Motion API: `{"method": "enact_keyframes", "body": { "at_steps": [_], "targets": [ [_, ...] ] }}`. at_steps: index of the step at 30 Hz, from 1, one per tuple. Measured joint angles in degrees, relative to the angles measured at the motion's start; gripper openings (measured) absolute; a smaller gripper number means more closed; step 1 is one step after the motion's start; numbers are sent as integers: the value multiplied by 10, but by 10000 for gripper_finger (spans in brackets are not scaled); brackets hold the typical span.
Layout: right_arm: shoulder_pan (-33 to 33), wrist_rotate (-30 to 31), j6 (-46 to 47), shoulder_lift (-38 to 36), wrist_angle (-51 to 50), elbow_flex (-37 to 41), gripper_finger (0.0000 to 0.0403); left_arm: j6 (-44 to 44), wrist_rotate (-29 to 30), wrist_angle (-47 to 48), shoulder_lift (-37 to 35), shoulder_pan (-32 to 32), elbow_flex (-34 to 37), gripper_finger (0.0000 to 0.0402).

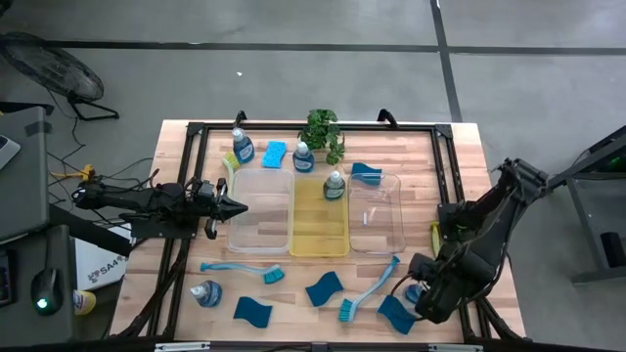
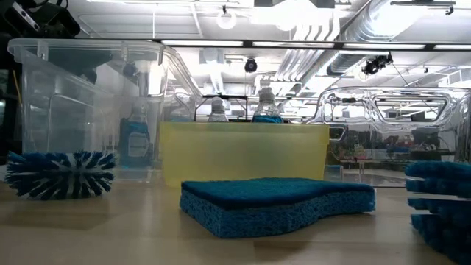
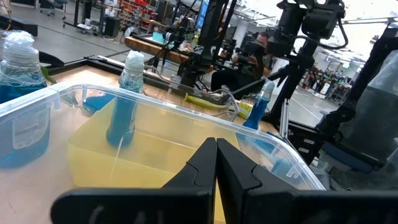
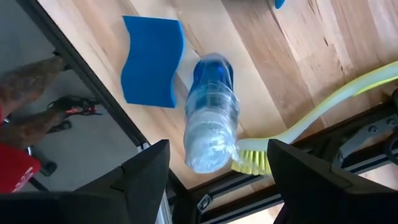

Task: Pick & Place Kitchen Sink Supplies
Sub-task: Put the dishwashing liquid bottle into the yellow bin

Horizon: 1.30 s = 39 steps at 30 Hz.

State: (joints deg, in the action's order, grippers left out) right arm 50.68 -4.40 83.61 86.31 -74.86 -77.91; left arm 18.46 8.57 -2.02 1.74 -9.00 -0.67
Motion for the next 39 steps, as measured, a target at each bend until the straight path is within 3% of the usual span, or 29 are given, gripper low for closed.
{"method": "enact_keyframes", "body": {
  "at_steps": [18, 39],
  "targets": [
    [0, 9, 4, 66, -1, 0, 264, 0, 0, 0, 0, 0, 0, 2],
    [15, 9, -21, 82, 18, 0, 264, 0, 0, 0, 0, 0, 0, 2]
  ]
}}
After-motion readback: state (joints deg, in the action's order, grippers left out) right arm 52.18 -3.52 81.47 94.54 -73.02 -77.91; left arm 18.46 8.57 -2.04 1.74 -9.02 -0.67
